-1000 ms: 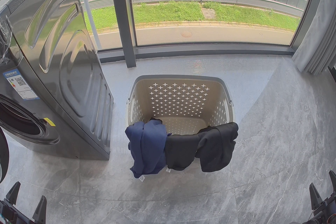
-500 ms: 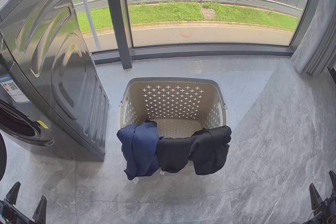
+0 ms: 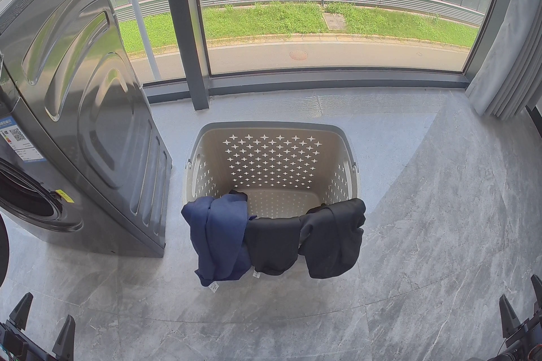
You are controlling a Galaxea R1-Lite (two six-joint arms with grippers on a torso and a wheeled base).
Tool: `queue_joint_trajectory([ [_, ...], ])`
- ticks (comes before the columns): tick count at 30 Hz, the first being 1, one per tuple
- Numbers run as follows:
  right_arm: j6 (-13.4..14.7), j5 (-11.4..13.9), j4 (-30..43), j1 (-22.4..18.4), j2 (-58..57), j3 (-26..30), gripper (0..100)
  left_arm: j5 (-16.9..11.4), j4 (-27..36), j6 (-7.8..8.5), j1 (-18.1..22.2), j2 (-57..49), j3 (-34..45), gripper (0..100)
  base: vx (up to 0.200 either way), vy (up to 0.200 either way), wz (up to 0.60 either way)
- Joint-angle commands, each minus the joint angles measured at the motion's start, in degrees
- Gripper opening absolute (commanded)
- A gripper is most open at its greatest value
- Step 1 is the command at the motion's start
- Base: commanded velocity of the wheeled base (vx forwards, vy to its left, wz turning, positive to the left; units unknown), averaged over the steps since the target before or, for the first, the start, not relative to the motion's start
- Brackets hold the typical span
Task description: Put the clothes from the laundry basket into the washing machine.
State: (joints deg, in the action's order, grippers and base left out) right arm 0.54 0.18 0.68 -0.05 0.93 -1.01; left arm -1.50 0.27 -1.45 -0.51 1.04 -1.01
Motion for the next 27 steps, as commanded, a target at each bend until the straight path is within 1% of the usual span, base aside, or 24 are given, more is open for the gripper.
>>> queue_joint_trajectory([
  [1,0.0,0.1,0.1,0.0,-0.9,0.6,100,0.0,0.0,-0.04,0.0,-0.6,0.9,100,0.000,0.000,0.00],
  [10,0.3,0.3,-0.2,0.0,-0.9,0.0,100,0.0,0.0,0.04,0.1,-0.6,0.9,100,0.000,0.000,0.00],
  [11,0.4,0.3,-0.5,0.0,-0.9,-1.2,100,0.0,0.0,0.04,0.0,-0.6,0.9,100,0.000,0.000,0.00],
  [13,1.1,0.3,-0.8,0.1,0.2,-7.4,100,0.0,0.0,0.04,0.0,-0.6,0.9,100,0.000,0.000,0.00],
  [14,1.4,0.2,-0.6,0.3,1.4,-9.0,100,0.0,0.0,0.04,0.1,-0.6,0.9,100,0.000,0.000,0.00],
  [15,1.7,0.3,-0.2,0.7,5.2,-11.7,100,0.0,0.0,0.13,0.1,-0.6,0.9,100,0.000,0.000,0.00],
  [16,1.9,0.3,0.0,1.0,7.6,-12.5,100,0.0,0.0,0.13,0.0,-0.6,0.9,100,0.000,0.000,0.00],
  [18,2.6,1.0,0.0,1.8,13.0,-12.3,100,0.0,0.0,0.13,0.0,-0.6,0.8,100,0.000,0.000,0.00],
  [21,4.9,1.5,-0.2,3.1,22.7,-12.0,100,0.0,0.0,0.13,0.1,-0.6,0.9,100,0.200,0.000,0.00],
  [23,5.6,1.6,-0.9,3.4,29.7,-12.5,100,0.0,0.0,0.04,0.1,-0.6,0.9,100,0.200,0.000,0.00],
  [25,5.6,1.8,-1.3,3.5,35.4,-13.1,100,0.0,0.0,-0.04,0.1,-0.6,0.9,100,0.200,0.000,0.00],
  [27,6.0,2.8,-4.9,3.5,45.3,-14.2,100,0.0,0.0,-0.04,0.1,-0.6,0.9,100,0.000,0.000,0.00],
])
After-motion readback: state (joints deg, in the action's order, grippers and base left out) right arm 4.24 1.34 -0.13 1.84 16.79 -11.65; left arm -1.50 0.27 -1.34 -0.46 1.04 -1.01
